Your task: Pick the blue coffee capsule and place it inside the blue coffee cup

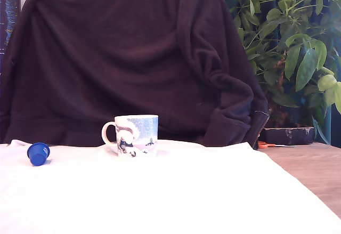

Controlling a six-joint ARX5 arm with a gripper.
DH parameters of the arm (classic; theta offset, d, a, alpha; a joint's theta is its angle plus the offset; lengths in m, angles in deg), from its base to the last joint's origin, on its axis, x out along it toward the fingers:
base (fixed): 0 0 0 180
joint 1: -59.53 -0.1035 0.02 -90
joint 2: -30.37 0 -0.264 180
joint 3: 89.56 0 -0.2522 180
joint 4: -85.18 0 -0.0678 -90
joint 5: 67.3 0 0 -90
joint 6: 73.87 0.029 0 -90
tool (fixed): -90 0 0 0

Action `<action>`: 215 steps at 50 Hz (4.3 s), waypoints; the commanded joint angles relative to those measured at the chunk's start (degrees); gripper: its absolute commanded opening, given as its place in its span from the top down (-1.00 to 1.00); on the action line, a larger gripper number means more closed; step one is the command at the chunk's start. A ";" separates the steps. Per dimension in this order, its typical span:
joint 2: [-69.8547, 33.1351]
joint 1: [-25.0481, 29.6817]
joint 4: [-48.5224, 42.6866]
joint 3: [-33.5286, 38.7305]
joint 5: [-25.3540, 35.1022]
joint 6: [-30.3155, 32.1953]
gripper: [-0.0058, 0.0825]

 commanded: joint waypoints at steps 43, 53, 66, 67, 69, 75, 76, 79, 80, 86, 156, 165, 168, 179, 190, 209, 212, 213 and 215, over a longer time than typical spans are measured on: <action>-5.40 2.29 12.85 2.12 15.26 -42.86 0.91; -15.50 3.13 12.13 -1.53 12.46 -45.33 0.91; -35.58 3.41 7.17 -13.84 12.04 -43.10 0.66; -37.11 3.45 6.93 -14.78 13.00 -42.66 0.54; -40.17 3.50 6.27 -16.74 14.05 -42.69 0.10; -48.48 3.50 3.15 -22.40 17.88 -42.21 -0.98; -49.68 3.50 2.14 -23.34 18.47 -41.57 -0.92; -53.48 3.50 -1.03 -26.45 18.62 -41.53 -0.89; -54.90 3.50 -2.05 -27.63 18.62 -41.48 -0.89; -61.51 3.61 -6.91 -33.35 18.45 -40.87 -0.89; -101.63 11.30 -22.51 -60.76 -0.26 -40.06 -0.82; -102.68 11.26 -21.66 -60.76 -0.09 -40.00 -0.50; -102.92 11.26 -21.49 -60.76 -0.09 -39.65 -0.48; -102.97 11.08 -21.44 -60.76 -0.59 -38.47 -0.47; -103.75 11.08 -22.08 -60.76 -0.59 -38.16 -0.06; -105.57 11.08 -21.84 -60.85 -0.07 -34.64 0.61; -105.55 11.08 -21.94 -61.35 -0.02 -33.79 0.61; -105.55 11.08 -21.99 -61.61 0.02 -33.62 0.61; -105.55 11.08 -22.08 -62.16 0.66 -33.57 0.61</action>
